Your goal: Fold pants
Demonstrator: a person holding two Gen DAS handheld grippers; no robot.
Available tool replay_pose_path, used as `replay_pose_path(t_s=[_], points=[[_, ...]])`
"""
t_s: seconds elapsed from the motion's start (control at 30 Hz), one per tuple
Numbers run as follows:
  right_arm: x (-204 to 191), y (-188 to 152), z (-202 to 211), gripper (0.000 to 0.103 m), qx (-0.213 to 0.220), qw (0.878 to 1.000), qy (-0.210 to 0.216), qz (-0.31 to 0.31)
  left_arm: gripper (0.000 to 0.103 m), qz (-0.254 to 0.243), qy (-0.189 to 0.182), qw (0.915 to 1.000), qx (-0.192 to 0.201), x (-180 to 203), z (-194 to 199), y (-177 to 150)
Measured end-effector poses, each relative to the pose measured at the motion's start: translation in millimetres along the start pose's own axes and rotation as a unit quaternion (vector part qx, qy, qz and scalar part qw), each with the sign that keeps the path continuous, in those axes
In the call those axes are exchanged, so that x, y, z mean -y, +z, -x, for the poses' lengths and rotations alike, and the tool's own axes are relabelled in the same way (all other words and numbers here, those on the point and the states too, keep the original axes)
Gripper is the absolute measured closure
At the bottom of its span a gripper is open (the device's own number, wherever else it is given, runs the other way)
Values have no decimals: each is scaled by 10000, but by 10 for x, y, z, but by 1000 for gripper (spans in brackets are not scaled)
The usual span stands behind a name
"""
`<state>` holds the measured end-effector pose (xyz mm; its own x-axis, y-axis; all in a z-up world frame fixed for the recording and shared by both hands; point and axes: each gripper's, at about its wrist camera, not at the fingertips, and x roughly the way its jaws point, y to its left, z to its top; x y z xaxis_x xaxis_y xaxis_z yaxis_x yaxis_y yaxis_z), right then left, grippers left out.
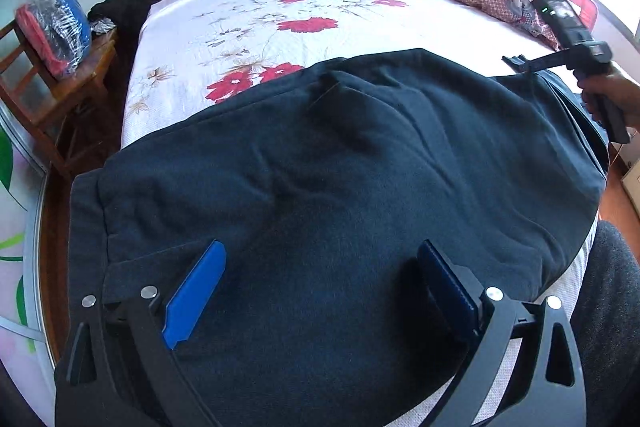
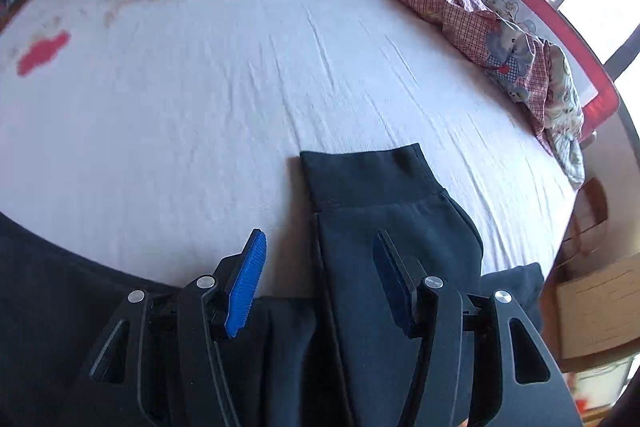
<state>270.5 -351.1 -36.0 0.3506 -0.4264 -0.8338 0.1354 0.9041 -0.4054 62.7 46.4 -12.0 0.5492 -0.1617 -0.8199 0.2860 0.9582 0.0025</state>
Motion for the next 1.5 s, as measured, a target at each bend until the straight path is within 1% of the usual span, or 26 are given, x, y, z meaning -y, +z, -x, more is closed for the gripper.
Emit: replay_pose_path(t_s=[0.07,0.1,0.17,0.2,0.23,0.27,0.33,0.43,0.53,0.63,0.7,0.77,0.87,0.93,1.03,1.07,1.1,1.13,1.17,1.23,1.27,1.3,1.33,1.37,1.43,1.5], points=[[165,-16,-35,48,46,9989,215,-422,6,18,-15,10000,-26,-20,-18,8],[244,-23,-39,69,18,9982,240,-550,6,21,-14,10000,-36,-22,-31,29],[408,-37,-26,82,28,9952,538,-816,5,9,-13,10000,-58,-23,-37,33],[501,-48,10,97,93,9935,635,-940,5,3,-6,10000,-68,-21,-43,38],[596,-58,79,97,238,9904,767,-1122,5,-4,-5,10000,-78,-18,-50,45],[749,-88,178,97,401,9848,931,-1408,5,-2,-8,10000,-86,-19,-53,46],[1140,-218,373,97,733,9652,1387,-2091,5,8,-6,10000,-91,-18,-53,43],[1861,-655,569,97,1044,9199,1914,-3260,4,-11,37,9999,-131,-5,-74,50],[2482,-1197,527,97,1103,8810,1977,-4155,4,-23,69,9998,-195,12,-102,57],[2846,-1757,172,97,815,8487,1903,-4866,3,3,48,9997,-232,-2,-110,72],[2924,-2069,-139,97,514,8302,1911,-5212,3,6,47,9997,-254,-3,-115,72],[2872,-2258,-370,97,305,8192,1910,-5399,3,-33,67,9996,-288,7,-120,75],[2769,-2374,-453,97,346,8039,1893,-5627,3,-75,67,9994,-340,8,-117,93],[2790,-2432,-366,97,434,7845,1850,-5902,3,-138,117,9992,-358,3,-107,100],[2829,-2464,-222,96,673,7803,1396,-6059,3,-138,183,9992,-313,-44,-96,104],[2839,-2484,-282,91,443,7766,1228,-6163,3,-109,176,9993,-320,-62,-113,102],[2835,-2529,-387,71,154,7659,1257,-6304,3,-97,175,9992,-353,-72,-132,105],[2862,-2585,-515,62,14,7521,1421,-6435,3,-99,197,9991,-352,-75,-138,117],[2868,-2643,-551,60,42,7407,1554,-6536,3,-100,202,9992,-326,-79,-129,126],[2897,-2711,-395,58,57,7432,1061,-6605,3,-121,246,9991,-323,-102,-94,141],[2900,-2749,-282,58,87,7405,824,-6669,3,-93,267,9992,-293,-135,-26,151],[2894,-2806,-179,58,182,7302,822,-6780,3,-65,150,9996,-249,-181,59,156],[2866,-2843,-95,58,272,7224,990,-6838,3,-50,31,9999,-132,-244,184,164],[2815,-2833,-37,58,264,7285,1177,-6743,3,-63,-11,10000,25,-313,320,160],[2630,-2724,101,58,270,7543,1519,-6381,3,-111,51,9994,314,-550,566,148],[2392,-2536,239,58,241,7789,1811,-6000,3,-117,203,9988,432,-867,659,142]])
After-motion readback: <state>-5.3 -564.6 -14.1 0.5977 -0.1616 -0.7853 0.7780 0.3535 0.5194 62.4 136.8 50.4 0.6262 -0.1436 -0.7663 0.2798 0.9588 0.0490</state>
